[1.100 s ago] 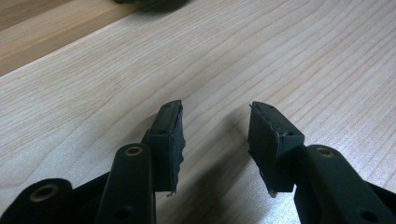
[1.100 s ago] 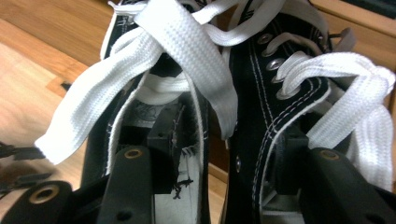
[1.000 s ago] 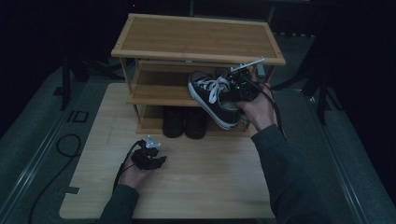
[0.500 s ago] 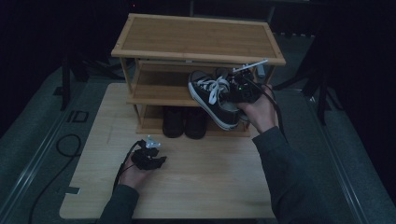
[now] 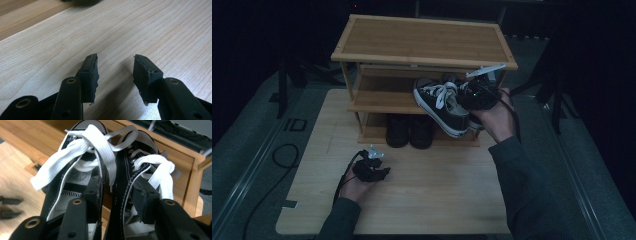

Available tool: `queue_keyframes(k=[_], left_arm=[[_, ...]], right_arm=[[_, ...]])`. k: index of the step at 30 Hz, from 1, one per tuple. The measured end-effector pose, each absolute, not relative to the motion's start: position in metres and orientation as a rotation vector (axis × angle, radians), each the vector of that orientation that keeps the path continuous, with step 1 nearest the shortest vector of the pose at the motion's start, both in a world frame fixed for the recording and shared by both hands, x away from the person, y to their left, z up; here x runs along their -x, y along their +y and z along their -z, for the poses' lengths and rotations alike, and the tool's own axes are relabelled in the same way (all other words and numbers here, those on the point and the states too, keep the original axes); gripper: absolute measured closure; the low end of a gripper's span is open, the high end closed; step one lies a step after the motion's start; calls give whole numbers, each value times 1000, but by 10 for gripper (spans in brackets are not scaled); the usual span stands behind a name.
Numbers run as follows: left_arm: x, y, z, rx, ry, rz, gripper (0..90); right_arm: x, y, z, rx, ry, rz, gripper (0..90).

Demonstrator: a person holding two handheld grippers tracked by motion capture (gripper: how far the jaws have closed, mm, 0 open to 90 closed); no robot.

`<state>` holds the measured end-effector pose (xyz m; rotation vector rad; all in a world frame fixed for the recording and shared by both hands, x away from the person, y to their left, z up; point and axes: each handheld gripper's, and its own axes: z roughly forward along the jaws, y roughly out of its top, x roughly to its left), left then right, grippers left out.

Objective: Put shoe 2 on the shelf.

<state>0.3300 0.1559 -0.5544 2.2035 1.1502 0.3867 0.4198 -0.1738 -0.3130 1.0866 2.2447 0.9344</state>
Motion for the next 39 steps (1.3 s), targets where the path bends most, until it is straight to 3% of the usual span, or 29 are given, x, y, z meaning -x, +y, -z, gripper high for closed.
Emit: queue_keyframes(k=[12, 28, 39], left_arm=[[-330, 157, 554, -2219, 1140, -386, 549], [-331, 157, 553, -2213, 1152, -377, 543], [-330, 158, 547, -2194, 1165, -358, 556]], right_arm=[[-417, -181, 310, -1067, 2227, -977, 594], [-411, -189, 299, -872, 2300, -1082, 828], [-413, -194, 302, -799, 2362, -1112, 899]])
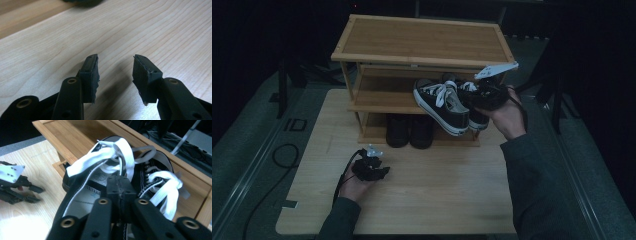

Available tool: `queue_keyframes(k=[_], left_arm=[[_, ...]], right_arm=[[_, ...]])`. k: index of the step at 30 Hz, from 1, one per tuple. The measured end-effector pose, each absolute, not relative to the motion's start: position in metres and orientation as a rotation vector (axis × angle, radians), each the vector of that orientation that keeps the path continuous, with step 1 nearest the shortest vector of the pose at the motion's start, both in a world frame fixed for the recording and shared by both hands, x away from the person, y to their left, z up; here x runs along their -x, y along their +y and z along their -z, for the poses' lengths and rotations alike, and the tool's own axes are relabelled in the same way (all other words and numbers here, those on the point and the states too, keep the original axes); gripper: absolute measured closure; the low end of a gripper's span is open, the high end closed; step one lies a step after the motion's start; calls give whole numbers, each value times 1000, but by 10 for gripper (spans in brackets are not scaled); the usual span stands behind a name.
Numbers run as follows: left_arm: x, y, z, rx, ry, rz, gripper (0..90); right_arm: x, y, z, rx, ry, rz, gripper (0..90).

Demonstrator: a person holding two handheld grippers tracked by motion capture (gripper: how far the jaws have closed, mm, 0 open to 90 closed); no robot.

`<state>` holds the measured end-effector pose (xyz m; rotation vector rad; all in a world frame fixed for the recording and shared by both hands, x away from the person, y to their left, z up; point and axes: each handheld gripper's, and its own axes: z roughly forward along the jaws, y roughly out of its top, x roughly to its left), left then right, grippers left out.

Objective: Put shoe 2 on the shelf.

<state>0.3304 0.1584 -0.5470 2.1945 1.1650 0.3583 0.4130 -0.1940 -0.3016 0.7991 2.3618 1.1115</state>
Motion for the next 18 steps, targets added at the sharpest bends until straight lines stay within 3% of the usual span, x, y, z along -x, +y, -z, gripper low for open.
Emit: queue_keyframes(k=[18], left_arm=[[-330, 159, 514, -2164, 1118, -404, 560]], right_arm=[[-404, -198, 299, -757, 2365, -1087, 900]])
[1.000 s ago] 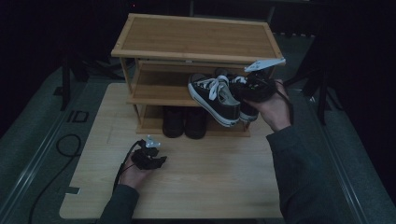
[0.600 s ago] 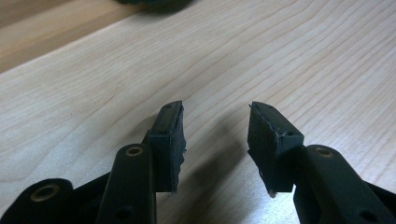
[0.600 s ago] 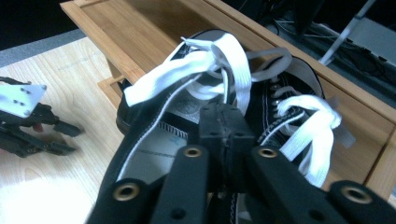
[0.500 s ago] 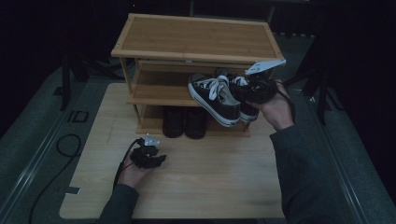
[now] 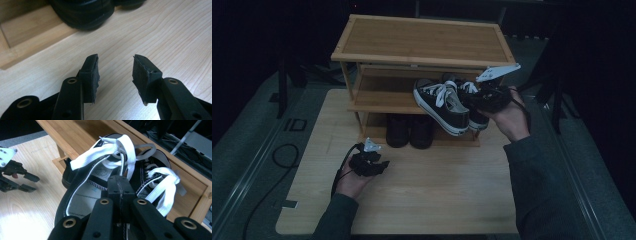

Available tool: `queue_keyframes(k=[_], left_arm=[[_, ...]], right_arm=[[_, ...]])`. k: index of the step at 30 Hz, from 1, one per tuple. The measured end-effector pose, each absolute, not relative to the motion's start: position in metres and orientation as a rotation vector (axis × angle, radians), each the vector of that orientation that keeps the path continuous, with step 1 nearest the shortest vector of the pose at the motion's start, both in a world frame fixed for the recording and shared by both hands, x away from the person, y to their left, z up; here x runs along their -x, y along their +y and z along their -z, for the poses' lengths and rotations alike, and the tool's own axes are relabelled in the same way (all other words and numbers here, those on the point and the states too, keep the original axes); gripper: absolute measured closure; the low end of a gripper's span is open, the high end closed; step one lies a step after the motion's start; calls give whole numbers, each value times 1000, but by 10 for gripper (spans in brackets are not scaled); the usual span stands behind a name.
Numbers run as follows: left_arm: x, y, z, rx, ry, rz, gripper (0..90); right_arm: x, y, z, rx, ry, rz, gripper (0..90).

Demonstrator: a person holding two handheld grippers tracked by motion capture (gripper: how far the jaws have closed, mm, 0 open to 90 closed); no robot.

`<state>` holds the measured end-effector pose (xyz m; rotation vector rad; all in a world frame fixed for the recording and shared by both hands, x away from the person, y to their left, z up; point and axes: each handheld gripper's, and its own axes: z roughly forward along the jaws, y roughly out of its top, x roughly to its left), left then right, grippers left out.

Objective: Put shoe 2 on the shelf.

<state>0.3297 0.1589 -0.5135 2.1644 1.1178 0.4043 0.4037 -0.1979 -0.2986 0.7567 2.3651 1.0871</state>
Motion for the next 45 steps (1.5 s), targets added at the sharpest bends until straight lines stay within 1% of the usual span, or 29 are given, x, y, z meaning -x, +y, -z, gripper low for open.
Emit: queue_keyframes(k=[29, 37, 45], left_arm=[[-341, 155, 475, -2147, 1070, -473, 572], [-344, 155, 466, -2139, 1066, -480, 577], [-349, 154, 461, -2137, 1062, -462, 602]], right_arm=[[-386, -218, 296, -752, 2365, -1138, 900], [-384, -222, 298, -743, 2376, -1144, 900], [-378, -223, 300, -723, 2389, -1134, 900]])
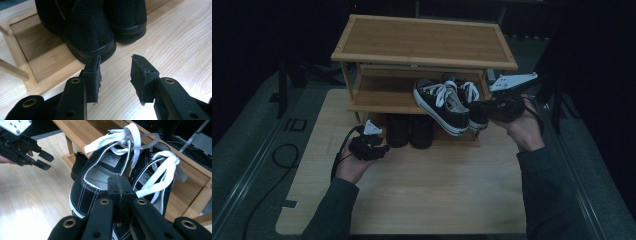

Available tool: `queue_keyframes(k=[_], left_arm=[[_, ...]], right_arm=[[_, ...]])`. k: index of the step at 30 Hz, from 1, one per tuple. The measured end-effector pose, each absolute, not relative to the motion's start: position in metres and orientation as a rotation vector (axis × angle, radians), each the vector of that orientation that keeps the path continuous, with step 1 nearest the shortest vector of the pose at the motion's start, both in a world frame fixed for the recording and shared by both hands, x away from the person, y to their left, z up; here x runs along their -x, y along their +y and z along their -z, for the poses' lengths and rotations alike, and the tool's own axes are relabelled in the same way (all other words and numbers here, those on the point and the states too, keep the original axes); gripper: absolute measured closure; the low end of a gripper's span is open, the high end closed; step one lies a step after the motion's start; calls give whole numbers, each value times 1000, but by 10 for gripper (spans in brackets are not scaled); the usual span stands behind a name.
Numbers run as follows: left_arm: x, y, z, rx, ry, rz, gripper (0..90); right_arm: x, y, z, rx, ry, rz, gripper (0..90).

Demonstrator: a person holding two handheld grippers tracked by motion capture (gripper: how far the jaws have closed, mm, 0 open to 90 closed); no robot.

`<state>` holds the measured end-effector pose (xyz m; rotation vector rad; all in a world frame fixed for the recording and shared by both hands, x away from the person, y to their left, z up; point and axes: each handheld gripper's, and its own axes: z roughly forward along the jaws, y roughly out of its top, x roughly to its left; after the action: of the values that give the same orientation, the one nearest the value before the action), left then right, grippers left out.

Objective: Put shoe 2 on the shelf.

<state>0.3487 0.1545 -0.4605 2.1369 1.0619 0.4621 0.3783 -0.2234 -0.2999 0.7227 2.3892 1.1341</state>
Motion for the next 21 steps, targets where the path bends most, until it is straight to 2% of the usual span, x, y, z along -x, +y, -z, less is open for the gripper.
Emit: queue_keyframes(k=[21], left_arm=[[-355, 147, 443, -2116, 1027, -482, 629]], right_arm=[[-368, -227, 304, -698, 2409, -1133, 900]])
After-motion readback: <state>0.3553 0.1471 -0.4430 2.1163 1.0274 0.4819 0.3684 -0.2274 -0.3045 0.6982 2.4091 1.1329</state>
